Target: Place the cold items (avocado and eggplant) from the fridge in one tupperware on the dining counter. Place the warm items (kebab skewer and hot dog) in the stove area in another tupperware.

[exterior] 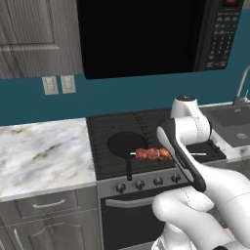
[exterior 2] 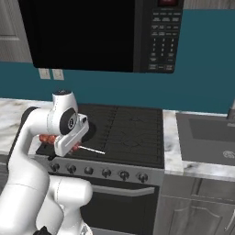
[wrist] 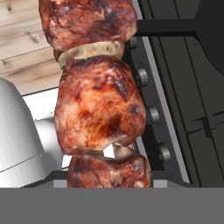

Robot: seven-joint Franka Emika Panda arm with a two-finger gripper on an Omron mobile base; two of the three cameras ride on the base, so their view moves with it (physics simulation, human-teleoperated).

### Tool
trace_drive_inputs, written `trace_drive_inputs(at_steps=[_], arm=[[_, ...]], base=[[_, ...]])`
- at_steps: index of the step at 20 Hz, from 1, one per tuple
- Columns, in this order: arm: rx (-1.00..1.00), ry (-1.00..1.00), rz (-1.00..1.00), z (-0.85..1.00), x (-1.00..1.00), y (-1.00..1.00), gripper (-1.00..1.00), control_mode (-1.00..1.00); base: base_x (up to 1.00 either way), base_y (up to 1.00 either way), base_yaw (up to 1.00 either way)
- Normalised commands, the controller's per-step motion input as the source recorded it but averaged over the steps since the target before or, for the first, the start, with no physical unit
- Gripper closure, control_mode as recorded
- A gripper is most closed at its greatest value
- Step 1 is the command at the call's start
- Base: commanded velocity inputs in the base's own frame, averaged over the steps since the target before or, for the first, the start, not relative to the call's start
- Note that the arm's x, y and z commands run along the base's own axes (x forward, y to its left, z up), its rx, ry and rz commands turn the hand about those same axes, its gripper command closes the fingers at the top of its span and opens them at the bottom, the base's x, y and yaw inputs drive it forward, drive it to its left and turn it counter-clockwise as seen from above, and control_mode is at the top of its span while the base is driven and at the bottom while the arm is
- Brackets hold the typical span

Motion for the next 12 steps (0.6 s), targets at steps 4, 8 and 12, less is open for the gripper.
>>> trace_drive_inputs(at_steps=[4, 8, 12], arm=[[0.00, 0.00, 0.00, 0.00, -0.05, 0.00, 1.00, -1.00], [0.00, 0.00, 0.00, 0.00, -0.08, -0.02, 1.00, 1.00], [0.00, 0.00, 0.00, 0.00, 0.00, 0.00, 1.00, 1.00]], base=[[0.00, 0.00, 0.00], [-0.41, -0.10, -0.04], [-0.59, -0.27, -0.23]])
